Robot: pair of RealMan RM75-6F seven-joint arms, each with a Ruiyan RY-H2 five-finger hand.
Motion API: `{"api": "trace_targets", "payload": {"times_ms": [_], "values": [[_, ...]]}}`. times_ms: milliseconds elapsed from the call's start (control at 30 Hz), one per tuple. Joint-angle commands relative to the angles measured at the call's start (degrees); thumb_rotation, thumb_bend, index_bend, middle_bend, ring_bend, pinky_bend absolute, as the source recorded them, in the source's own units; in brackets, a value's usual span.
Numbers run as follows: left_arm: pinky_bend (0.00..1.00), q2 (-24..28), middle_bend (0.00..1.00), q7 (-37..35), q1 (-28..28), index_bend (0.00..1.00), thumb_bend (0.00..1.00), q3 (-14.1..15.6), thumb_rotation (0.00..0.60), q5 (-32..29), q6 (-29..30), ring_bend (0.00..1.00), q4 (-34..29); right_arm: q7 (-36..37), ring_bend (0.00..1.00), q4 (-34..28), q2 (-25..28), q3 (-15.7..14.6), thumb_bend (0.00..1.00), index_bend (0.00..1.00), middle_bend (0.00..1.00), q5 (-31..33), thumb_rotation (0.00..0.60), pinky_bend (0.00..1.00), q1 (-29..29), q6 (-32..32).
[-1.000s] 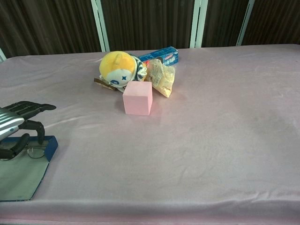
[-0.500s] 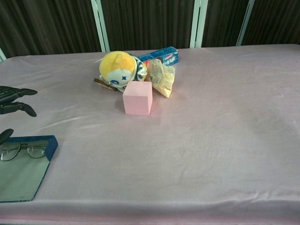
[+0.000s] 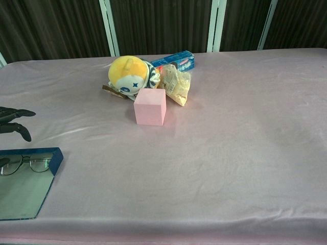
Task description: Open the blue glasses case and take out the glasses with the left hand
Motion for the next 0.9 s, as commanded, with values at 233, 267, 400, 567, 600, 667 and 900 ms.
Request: {"api": "trace_targets", "payload": {"times_ms": [233,267,400,567,600,667,900], "values": [[0.03,-1.73,0.04,-0.38,-0.82,0.35,0.38,-0.81,0.600,-1.00,-0.95,0.00,2.32,0.30,0.00,0.10,0.11,0.03,0.19,0.00,0.00,0.13,0.600,0.08,-0.07,0.21],[0.03,-1.72,0.04,-0.49,-0.96,0.35,0.39,-0.84,0.600,-1.13,-1.25,0.00,2.42,0.31,0.00,0.12,0.10,0.06,0.19,0.00,0.00,0.20,0.600,0.08,-0.08,0.20],[0.03,-1.54,0.04,-0.62,-1.22,0.36,0.41,-0.74,0.600,-1.45,-1.99,0.00,2.49,0.27,0.00,0.10,0.12,0.12,0.19,0.00,0.00,0.31,0.600,0.08,-0.11,0.25],[0.03,-1.63,0.04,-0.70,-1.36,0.37,0.41,-0.68,0.600,-1.88,-2.56,0.00,2.75,0.19,0.00,0.13,0.09,0.10,0.19,0.00,0.00,0.30,0.600,0.08,-0.12,0.24],[0.03,-1.67,0.04,-0.77,-1.39,0.37,0.41,-0.69,0.600,-1.93,-2.60,0.00,2.84,0.14,0.00,0.12,0.07,0.10,0.19,0.00,0.00,0.30,0.600,0.08,-0.11,0.19],[0.03,-1.71,0.04,-0.75,-1.45,0.37,0.41,-0.68,0.600,-2.00,-2.72,0.00,2.97,0.10,0.00,0.11,0.07,0.10,0.19,0.00,0.00,0.32,0.600,0.08,-0.10,0.16],[0.03,-1.86,0.04,-0.71,-1.57,0.38,0.41,-0.74,0.600,-2.26,-2.80,0.00,3.19,0.05,0.00,0.09,0.05,0.13,0.19,0.00,0.00,0.37,0.600,0.08,-0.09,0.12]]}}
